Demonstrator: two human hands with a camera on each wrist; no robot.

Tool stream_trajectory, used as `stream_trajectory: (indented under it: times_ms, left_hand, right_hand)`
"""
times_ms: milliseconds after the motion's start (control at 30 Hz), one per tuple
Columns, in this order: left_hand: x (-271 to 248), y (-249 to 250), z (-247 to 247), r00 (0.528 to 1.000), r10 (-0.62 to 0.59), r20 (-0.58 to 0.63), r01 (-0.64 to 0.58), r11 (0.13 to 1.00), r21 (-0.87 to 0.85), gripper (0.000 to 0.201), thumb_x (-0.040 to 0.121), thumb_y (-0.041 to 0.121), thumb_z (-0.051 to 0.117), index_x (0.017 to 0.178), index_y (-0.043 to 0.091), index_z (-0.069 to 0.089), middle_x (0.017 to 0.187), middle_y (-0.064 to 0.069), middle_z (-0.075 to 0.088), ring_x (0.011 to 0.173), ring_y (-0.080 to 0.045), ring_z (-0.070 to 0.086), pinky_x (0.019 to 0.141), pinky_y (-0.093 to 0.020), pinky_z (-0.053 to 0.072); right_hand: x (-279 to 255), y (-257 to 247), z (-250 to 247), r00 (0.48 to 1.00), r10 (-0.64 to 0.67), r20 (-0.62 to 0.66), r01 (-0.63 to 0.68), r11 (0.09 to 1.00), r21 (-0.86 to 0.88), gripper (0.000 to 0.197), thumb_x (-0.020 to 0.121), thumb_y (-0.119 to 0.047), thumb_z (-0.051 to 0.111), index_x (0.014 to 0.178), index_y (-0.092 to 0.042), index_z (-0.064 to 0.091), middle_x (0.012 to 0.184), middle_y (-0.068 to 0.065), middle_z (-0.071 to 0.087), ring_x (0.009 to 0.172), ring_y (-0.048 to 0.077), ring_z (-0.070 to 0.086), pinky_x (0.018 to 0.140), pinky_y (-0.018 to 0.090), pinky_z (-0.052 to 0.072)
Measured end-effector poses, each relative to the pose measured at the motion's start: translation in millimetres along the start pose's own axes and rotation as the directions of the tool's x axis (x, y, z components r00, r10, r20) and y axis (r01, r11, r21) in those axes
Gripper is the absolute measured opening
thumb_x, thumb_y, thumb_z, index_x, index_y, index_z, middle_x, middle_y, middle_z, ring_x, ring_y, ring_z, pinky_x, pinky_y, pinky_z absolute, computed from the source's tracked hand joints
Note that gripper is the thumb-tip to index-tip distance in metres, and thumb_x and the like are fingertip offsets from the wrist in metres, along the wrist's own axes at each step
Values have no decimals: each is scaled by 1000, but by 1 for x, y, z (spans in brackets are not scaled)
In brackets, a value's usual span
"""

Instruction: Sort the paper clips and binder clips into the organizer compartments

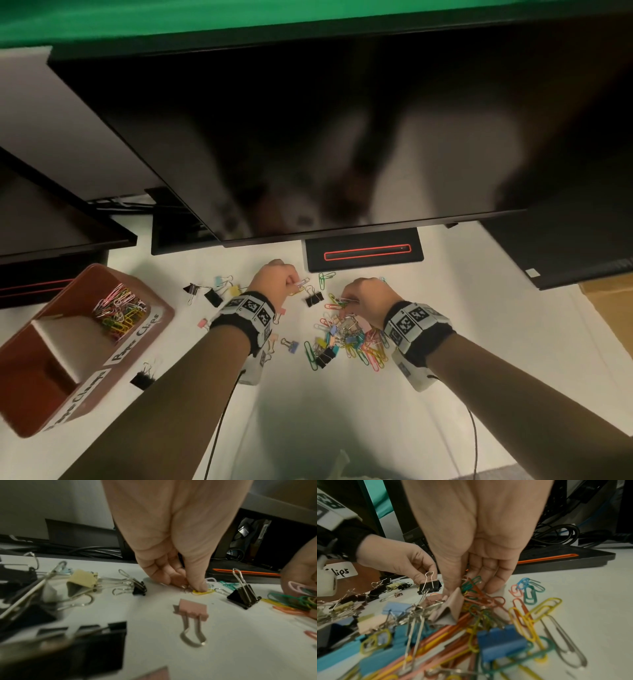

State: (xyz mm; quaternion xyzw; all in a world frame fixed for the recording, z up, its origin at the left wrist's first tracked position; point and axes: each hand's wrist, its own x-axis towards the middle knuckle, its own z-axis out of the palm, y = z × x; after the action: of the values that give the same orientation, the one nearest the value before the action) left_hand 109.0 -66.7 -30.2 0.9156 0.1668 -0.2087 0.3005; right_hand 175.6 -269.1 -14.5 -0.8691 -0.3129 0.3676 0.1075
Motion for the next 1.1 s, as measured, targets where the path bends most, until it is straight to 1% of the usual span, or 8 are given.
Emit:
stream_trajectory:
  times_ms: [133,300,500,700,767,833,967,1100]
  left_hand:
    - [-2,4,1,999,-3,32,2,999,39,14,86,12,61,100,9,64,108,-8,44,89,-27,57,72,-33,57]
    - [-4,9,3,998,21,67,-31,988,150,19,93,8,47,108,6,59,111,-12,49,82,-21,55,71,-22,44]
    - [-14,5,16,997,73,14,-74,963,258,26,88,-2,46,112,6,49,112,-12,54,102,-26,53,85,-30,44]
    - [-36,-1,13,983,29,-183,-43,997,-71,10,93,10,47,98,9,56,94,-6,55,86,-24,60,74,-28,53]
    - [-50,-4,2,964,2,-265,-56,979,-197,7,92,10,50,93,9,57,89,-2,55,74,-16,62,62,-18,51]
    - [-66,-9,-15,937,-12,-350,-76,969,-237,5,90,11,54,91,10,59,85,-2,60,71,-13,58,67,-21,51]
    - [-104,-40,-57,873,-132,-470,-39,941,-336,2,87,14,60,89,13,61,81,-2,66,77,-18,62,74,-32,52]
    - [-150,-88,-104,794,-295,-532,94,924,-371,5,85,17,63,89,15,61,78,3,64,75,-12,60,67,-22,45]
  right_hand:
    - [0,0,-1,1000,-11,9,11,1000,-12,29,90,-27,57,113,-11,63,110,9,61,101,24,55,85,30,43]
    - [-3,0,-2,999,-38,-16,38,999,5,23,92,-21,53,109,-11,65,107,8,60,100,25,56,80,27,41]
    - [-12,-3,-9,992,-57,-113,62,997,47,27,95,-22,49,116,-10,61,114,8,61,100,22,57,83,24,42]
    - [-25,-18,-17,982,-106,-157,113,993,38,28,95,-24,49,116,-10,61,114,10,61,100,23,58,87,28,45]
    - [-28,-30,-20,972,-146,-184,155,987,33,26,95,-23,50,114,-10,63,111,9,61,98,24,58,85,27,44]
    - [-29,-50,-23,956,-202,-213,212,977,27,24,94,-22,51,110,-9,64,107,8,61,96,23,58,80,23,40]
    - [-17,-113,-24,905,-344,-251,359,933,15,21,92,-22,55,104,-8,66,102,9,63,93,24,59,84,29,46]
    - [5,-199,-18,835,-471,-283,494,869,11,20,91,-21,56,104,-9,65,101,10,62,93,25,59,85,33,47]
